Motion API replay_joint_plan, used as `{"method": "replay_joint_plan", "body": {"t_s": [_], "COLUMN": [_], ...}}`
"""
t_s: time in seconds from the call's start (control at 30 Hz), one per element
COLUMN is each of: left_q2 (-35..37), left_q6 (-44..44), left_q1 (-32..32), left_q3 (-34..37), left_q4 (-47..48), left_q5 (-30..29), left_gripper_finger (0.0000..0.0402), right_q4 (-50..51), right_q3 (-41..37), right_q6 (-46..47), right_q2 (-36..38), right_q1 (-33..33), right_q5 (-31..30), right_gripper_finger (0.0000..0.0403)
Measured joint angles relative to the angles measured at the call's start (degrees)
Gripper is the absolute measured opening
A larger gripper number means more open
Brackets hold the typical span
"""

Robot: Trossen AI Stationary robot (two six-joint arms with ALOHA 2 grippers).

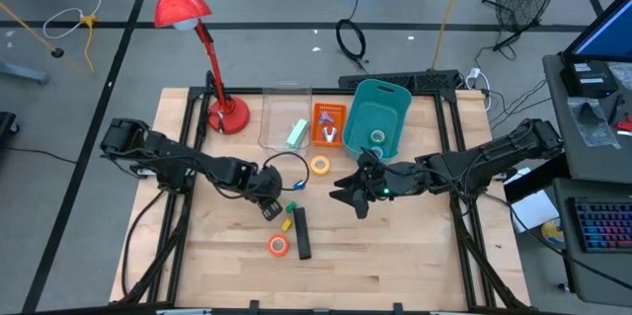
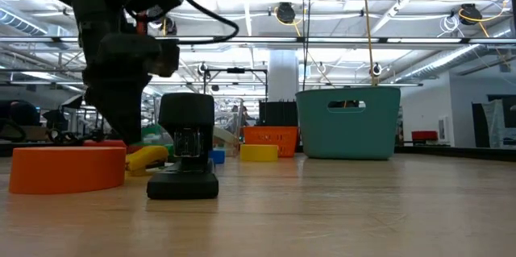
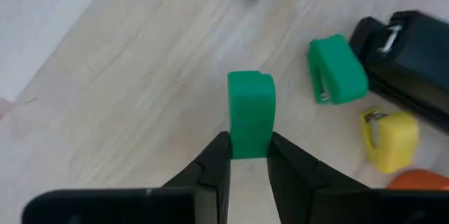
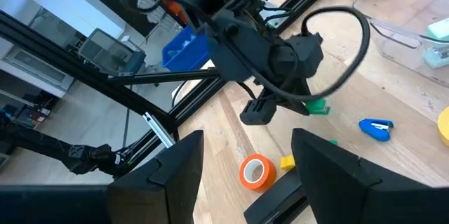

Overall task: Pick and place Stapler, Stapler remover, tape
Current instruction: Put the left green stapler into the transparent bin

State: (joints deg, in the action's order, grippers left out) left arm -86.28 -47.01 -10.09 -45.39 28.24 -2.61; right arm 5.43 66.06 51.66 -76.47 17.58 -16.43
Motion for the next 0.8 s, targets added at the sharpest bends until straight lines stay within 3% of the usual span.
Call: {"method": "replay_joint_plan", "body": {"t_s": [0.2, 0.43, 0.6, 0.8], "left_q2": [5.64, 10.06, 10.31, 8.94], "left_q6": [-0.54, 2.83, 10.07, 16.6], "left_q1": [0.02, 4.26, 11.89, 26.83], "left_q3": [-1.38, -8.9, -16.84, -22.21], "left_q4": [0.7, 1.9, 6.34, 11.7], "left_q5": [-0.55, -4.11, -5.12, -2.97], "left_gripper_finger": [0.009, 0.0091, 0.0092, 0.0092], "right_q4": [0.02, -0.9, -1.15, -2.74], "right_q3": [0.0, -2.47, -4.24, -4.43], "right_q6": [-0.02, 2.02, 3.82, 3.67], "right_q2": [0.0, -0.02, -0.02, -0.02], "right_q1": [0.0, 0.0, 0.13, 0.15], "right_q5": [0.0, 0.02, 0.2, 1.51], "right_gripper_finger": [0.0209, 0.0209, 0.0209, 0.0209]}}
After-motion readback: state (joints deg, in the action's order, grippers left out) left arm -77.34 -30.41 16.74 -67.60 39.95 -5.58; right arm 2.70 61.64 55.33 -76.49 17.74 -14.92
